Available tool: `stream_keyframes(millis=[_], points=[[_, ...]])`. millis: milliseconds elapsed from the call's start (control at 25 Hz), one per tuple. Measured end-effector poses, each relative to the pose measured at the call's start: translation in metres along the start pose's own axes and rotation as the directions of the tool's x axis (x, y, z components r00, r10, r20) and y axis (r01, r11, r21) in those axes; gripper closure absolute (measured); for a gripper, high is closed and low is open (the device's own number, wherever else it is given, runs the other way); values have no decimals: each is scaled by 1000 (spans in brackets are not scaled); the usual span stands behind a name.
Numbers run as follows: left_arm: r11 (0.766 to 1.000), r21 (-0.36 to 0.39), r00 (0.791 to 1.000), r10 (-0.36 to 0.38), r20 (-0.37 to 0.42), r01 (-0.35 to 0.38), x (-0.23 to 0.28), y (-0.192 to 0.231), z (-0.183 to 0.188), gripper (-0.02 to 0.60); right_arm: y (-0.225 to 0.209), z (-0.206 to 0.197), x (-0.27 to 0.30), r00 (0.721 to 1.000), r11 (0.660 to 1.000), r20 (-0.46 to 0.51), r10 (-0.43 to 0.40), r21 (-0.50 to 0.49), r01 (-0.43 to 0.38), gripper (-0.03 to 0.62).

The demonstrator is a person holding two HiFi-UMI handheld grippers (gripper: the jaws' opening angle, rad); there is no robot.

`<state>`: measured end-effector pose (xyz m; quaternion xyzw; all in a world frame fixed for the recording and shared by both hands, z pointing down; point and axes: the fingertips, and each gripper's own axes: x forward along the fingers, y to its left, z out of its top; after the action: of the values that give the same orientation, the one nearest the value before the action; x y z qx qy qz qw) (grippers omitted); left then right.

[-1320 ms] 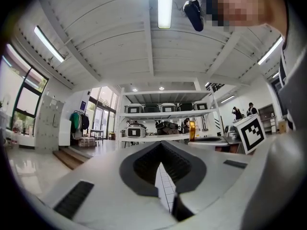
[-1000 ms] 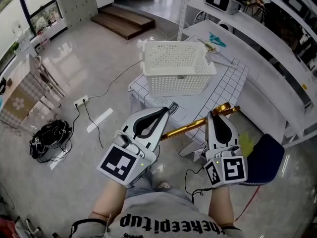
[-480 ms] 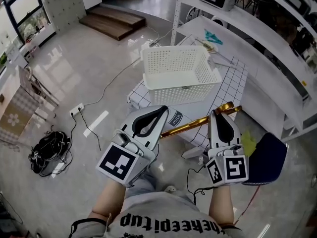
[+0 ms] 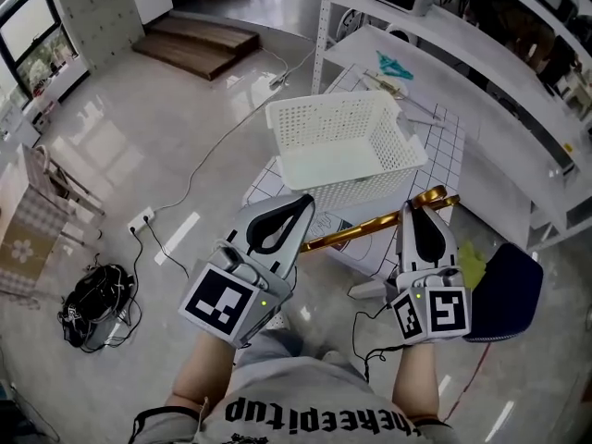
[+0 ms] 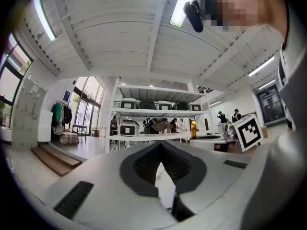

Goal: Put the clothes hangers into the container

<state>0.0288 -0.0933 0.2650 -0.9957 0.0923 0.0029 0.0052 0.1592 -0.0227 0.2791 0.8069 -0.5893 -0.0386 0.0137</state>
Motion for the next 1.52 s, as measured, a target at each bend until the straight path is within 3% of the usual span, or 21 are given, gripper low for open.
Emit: stream_keyframes(millis=[240,440,600,800,1520], points=[[998,38,998,-47,51,45,7,28,2,568,1,5,18,998,998,7,-58,-23,58,551],[997,-1,996,-83,12,83,5,40,-3,568,-2,13,23,993,992,20,-120,-39,121,551],[995,30,993,-100,64,99,4,49,0,568,-4,17,24,988,987,25,-151,-55,152,551],[995,8,993,-102,61,101,6,55,-4,568,-6,20,29,987,984,24,-162,-67,163,551],[1000,7,998,21,55,-21,46,74,0,568,-48,30,88,996,995,57,-63,-79,68,551]])
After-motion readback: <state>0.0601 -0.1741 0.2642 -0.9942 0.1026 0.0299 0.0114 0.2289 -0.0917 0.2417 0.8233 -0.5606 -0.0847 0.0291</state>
